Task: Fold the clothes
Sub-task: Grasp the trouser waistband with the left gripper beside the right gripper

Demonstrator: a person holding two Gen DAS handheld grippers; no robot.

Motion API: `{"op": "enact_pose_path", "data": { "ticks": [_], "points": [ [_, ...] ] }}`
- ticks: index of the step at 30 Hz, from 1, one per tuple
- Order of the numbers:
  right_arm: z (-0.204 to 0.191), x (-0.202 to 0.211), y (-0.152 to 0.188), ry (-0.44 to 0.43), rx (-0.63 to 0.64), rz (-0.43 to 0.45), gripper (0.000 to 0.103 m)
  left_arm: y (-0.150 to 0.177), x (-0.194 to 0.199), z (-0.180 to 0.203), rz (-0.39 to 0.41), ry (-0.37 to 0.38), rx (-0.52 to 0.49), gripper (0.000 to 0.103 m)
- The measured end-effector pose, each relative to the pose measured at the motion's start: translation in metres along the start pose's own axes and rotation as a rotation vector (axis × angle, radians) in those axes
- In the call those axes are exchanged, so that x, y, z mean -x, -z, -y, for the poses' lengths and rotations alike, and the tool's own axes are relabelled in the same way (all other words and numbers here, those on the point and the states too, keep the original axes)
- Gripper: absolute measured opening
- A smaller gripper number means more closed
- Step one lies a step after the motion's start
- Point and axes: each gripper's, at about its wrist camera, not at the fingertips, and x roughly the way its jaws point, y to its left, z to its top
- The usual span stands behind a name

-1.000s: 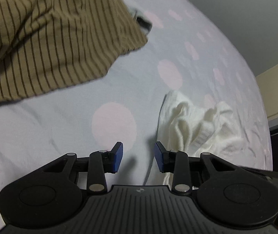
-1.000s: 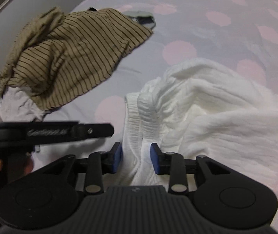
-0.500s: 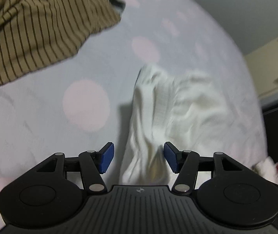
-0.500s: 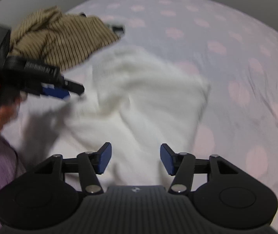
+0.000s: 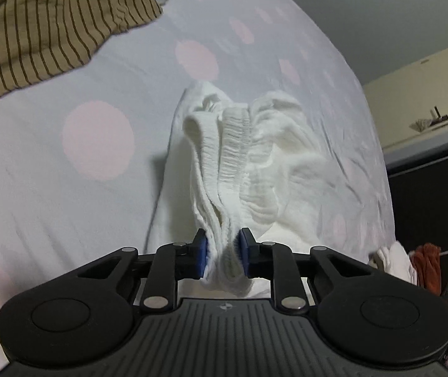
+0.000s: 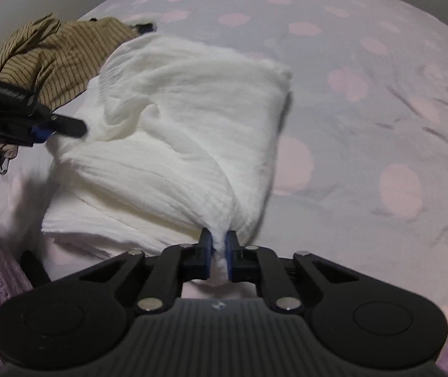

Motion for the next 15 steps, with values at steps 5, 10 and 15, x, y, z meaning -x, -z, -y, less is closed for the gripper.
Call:
{"op": "enact_pose_path", "data": {
  "ticks": [5,10,15],
  "points": [
    [0.012,-0.007,0.011,-0.094,-0.059,-0.019,0.007,-0.002,-0.023,-0.002,-0.064,-0.178,0.012,0.019],
    [0.014,-0.017,0.019,-0.136,-0.081,-0.023,0.017,-0.001,-0.018,0.005,-0.032,-0.192,-0.002,0.025],
    [0.026,0.012,0.016,-0.152,-0.107,0.073,0.043,-0.002,0.007,0.005,0.105,-0.174,-0.001,0.051]
  ]
}}
